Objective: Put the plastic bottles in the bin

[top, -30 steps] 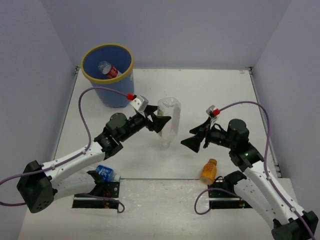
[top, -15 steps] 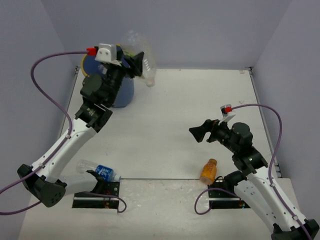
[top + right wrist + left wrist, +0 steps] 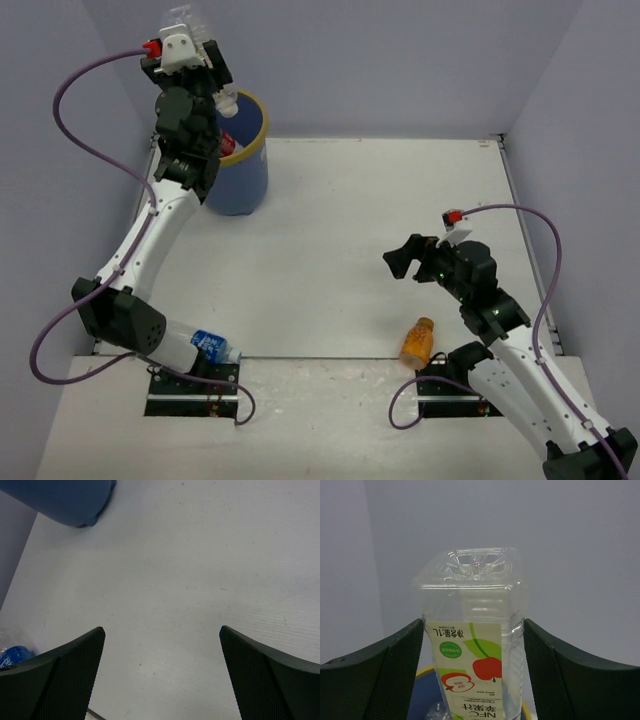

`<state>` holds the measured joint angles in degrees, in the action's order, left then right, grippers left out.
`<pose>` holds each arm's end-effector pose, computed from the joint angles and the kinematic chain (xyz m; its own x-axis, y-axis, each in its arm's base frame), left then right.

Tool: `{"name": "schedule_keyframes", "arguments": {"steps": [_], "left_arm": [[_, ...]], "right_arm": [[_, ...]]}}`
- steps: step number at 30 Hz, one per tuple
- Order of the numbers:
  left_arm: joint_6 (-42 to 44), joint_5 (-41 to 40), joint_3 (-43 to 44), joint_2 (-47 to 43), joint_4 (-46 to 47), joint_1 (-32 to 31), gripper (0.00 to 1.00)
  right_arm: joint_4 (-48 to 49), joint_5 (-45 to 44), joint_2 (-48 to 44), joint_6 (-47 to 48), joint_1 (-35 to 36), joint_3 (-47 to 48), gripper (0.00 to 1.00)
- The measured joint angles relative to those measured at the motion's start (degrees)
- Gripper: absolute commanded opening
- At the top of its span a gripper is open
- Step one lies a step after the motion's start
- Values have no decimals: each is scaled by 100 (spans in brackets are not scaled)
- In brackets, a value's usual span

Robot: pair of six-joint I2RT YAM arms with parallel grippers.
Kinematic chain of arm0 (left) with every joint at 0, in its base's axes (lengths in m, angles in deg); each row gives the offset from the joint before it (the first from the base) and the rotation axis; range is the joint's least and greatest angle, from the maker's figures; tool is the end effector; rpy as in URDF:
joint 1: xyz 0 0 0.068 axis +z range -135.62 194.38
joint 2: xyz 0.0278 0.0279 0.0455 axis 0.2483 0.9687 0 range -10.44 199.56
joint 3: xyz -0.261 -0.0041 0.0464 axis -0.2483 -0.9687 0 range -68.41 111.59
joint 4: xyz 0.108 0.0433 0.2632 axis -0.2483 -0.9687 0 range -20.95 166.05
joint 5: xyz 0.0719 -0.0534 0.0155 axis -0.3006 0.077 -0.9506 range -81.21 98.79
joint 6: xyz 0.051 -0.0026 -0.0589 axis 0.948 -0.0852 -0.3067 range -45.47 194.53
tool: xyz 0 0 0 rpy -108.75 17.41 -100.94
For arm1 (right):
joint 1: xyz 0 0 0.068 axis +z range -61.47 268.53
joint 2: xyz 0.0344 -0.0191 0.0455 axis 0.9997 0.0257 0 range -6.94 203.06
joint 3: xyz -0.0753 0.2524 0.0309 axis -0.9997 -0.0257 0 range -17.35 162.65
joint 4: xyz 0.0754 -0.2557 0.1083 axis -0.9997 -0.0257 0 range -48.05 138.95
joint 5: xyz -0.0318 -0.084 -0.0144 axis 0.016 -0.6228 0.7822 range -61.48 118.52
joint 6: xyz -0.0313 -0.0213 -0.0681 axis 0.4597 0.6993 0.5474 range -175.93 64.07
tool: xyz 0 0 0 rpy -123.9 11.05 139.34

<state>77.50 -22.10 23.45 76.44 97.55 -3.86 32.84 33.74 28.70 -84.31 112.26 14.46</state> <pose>0.3813 -0.0896 0.5112 0.4141 -0.0897 -0.9058 -0.1896 0.9648 -0.1823 0.1990 0.0940 0.2565 -0.5023 0.2961 -0.8124 -0.2731 0.8371 0.4740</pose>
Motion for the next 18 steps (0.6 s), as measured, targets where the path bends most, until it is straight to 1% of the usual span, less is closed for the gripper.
{"name": "schedule_keyframes", "arguments": {"steps": [1, 2, 3, 4, 8, 10, 14, 18], "left_arm": [[37, -88, 10, 126, -13, 81, 19], [86, -173, 50, 272, -46, 153, 52], [122, -221, 100, 413, -82, 204, 91], [152, -257, 151, 549, -118, 250, 100], [217, -228, 603, 965, -723, 363, 100], [214, -107, 652, 959, -979, 378, 100], [162, 262, 655, 779, -1391, 387, 100], [-172, 814, 606, 237, -2100, 387, 100]], "right_arm": [[-13, -38, 0, -7, 0, -1, 99], [-24, -79, 0, -9, 0, -2, 99], [-29, -107, 1, -9, -1, -2, 99], [-31, -129, 2, -9, -2, -2, 99], [-33, -98, 77, 20, 0, 0, 99], [-27, -6, 133, 88, -3, 0, 99], [12, 386, 259, 277, -6, 0, 99], [251, 1039, 391, 462, 20, 0, 99]]}}
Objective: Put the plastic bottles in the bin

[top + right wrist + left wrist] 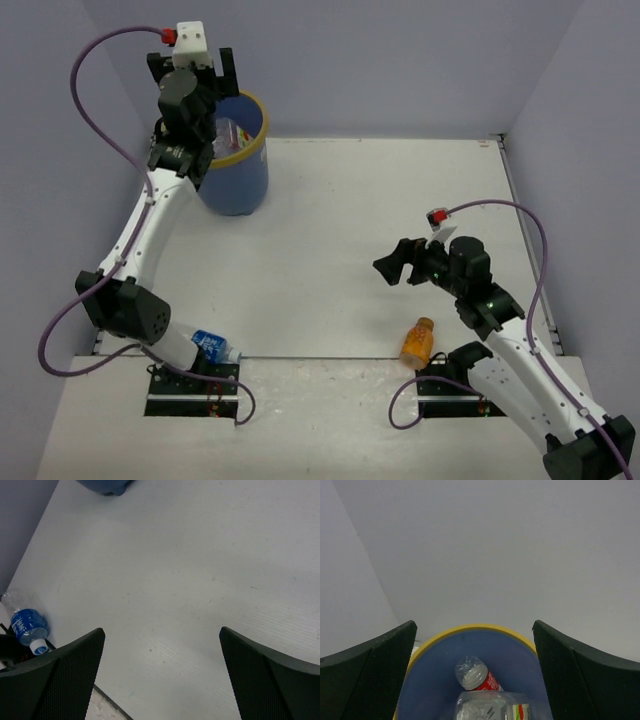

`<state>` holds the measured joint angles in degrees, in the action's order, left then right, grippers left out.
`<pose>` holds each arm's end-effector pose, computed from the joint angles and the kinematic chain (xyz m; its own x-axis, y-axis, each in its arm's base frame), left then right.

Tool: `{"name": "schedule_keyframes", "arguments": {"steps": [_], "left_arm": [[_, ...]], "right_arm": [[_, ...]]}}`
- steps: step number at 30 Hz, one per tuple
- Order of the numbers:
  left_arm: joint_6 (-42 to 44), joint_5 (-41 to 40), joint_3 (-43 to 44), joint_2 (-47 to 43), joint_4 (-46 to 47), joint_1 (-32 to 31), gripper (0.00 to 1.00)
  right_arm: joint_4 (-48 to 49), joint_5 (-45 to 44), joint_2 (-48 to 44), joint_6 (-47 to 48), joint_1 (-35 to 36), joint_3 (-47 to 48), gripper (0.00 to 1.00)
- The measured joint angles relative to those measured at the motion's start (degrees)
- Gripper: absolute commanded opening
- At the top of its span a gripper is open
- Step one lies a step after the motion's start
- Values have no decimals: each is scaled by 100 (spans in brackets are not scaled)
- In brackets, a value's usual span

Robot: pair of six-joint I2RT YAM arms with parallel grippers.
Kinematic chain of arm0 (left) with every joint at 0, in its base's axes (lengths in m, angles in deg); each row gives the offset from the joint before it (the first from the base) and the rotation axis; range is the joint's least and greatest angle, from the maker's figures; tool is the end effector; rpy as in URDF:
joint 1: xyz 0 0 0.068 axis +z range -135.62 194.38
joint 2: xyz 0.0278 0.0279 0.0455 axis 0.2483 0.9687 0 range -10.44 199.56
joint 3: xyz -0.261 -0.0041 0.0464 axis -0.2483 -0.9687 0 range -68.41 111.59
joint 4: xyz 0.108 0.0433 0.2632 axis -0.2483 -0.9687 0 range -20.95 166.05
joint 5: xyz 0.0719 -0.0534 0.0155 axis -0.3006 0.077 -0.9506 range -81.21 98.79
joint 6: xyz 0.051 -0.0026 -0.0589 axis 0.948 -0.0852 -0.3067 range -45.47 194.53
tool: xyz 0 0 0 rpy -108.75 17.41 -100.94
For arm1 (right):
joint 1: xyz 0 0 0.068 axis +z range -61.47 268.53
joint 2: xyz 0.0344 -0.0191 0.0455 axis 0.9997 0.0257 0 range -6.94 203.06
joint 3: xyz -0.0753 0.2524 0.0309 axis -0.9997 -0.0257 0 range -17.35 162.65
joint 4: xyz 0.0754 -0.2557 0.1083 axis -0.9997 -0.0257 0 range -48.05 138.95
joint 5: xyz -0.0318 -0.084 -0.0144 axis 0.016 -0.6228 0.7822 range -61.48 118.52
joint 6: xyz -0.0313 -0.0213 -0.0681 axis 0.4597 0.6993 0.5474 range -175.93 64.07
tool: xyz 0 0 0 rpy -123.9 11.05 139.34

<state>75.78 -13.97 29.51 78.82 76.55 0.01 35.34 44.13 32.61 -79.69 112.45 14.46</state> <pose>0.4047 -0.0771 0.4915 0.1510 -0.0180 -0.9884 -0.1445 0.9887 -0.0401 0.2027 0.1094 0.2490 -0.5541 0.1786 -0.8130 -0.4331 0.7723 0.4648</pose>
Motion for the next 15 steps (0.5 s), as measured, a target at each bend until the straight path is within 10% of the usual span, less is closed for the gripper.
{"name": "schedule_keyframes", "arguments": {"steps": [9, 15], "left_arm": [[-908, 1659, -951, -1804, -756, 11, 100], [-1585, 2759, -3442, -3626, -512, 10, 100]], "right_arm": [[408, 402, 463, 255, 715, 3, 99], [627, 322, 1441, 502, 1701, 258, 99]]}}
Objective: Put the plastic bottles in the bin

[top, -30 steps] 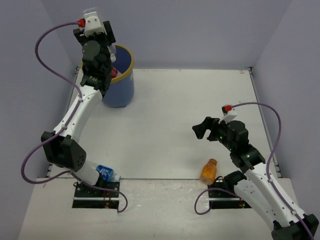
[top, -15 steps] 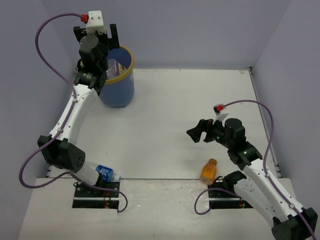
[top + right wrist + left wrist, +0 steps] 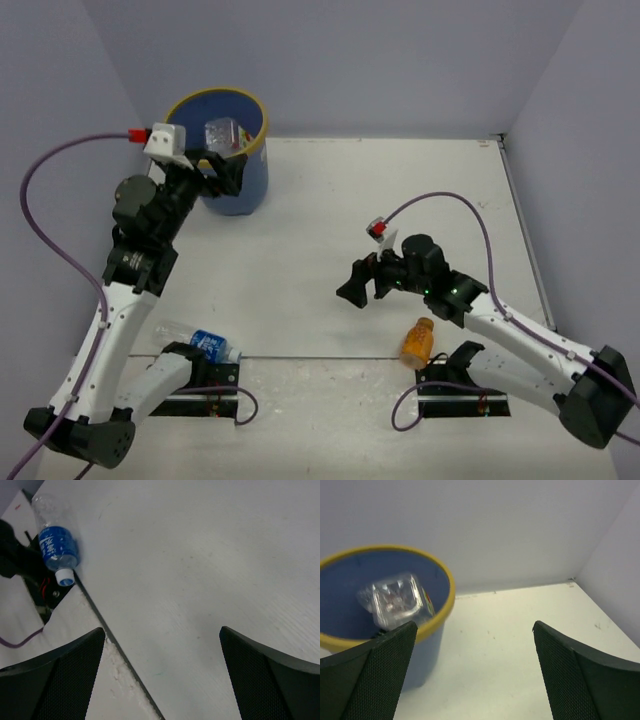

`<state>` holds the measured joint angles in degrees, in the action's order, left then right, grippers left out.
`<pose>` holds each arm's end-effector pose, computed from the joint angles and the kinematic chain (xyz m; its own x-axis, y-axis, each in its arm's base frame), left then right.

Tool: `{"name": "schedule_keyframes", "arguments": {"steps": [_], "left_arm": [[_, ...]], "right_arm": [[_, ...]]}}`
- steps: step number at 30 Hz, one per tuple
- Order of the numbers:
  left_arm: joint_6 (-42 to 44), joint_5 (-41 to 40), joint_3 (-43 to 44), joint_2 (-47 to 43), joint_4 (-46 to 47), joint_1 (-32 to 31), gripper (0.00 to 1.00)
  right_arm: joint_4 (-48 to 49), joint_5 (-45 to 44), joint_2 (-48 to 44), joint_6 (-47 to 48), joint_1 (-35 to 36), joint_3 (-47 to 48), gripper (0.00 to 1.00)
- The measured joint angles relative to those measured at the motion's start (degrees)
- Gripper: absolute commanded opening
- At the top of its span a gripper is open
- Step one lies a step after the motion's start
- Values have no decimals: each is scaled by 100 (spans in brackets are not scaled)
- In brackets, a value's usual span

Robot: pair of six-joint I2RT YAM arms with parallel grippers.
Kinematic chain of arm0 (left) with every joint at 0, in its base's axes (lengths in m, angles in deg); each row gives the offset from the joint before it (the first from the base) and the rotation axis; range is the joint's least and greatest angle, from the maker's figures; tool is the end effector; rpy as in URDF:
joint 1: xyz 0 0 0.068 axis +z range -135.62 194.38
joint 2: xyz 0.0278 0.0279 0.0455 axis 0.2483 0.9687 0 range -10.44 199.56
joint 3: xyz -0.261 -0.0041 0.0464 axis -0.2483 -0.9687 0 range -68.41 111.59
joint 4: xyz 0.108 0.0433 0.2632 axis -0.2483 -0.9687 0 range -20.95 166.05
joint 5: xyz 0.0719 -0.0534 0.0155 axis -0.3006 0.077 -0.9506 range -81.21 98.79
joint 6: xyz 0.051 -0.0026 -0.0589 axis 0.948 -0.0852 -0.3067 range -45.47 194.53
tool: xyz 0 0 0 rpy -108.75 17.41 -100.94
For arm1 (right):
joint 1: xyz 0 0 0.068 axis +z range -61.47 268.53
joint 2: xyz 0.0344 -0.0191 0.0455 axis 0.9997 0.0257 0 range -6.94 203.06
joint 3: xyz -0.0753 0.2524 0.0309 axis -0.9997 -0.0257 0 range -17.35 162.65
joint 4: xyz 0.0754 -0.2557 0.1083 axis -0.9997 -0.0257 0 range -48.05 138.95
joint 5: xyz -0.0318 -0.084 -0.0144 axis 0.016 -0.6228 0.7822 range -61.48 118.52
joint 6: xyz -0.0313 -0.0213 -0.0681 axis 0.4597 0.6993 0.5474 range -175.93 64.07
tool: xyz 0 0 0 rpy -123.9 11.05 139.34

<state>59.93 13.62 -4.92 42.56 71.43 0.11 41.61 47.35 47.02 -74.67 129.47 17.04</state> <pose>0.2535 -0.0703 0.4411 0.0135 -0.2626 -0.9648 0.3411 0.9082 -0.2425 0.1889 0.1922 0.2237 -0.5928 -0.1118 -0.7976 -0.6834 0.5937 0.4247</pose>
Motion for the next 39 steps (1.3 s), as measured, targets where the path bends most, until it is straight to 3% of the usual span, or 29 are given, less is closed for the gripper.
{"name": "schedule_keyframes", "arguments": {"steps": [5, 11, 17, 28, 32, 36, 37, 39], "left_arm": [[-598, 192, -1605, -1195, -107, -2, 100], [-1019, 32, -1911, -1564, -397, -2, 100], [-1151, -372, -2039, -1764, -747, -2, 100], [-1269, -711, -2180, -1784, -935, -2, 100], [-1291, -762, -2201, -1795, -976, -2, 100], [-1293, -826, -2204, -1804, -977, -2, 100], [-1293, -834, -2204, -1804, -977, -2, 100], [-1294, -849, -2204, -1804, -978, -2, 100]], "right_arm": [[604, -17, 1434, 260, 1458, 563, 99], [1428, -5, 3392, 419, 2782, 1765, 99], [2007, 66, 5183, 573, 3332, 3184, 99], [1791, 177, 6764, 750, 3612, 4325, 91], [1682, 158, 7007, 814, 3639, 4493, 79], [1503, 5, 7130, 902, 3758, 4691, 39], [1475, -48, 7145, 930, 3788, 4708, 32], [1494, -127, 7148, 894, 3819, 4707, 28]]}}
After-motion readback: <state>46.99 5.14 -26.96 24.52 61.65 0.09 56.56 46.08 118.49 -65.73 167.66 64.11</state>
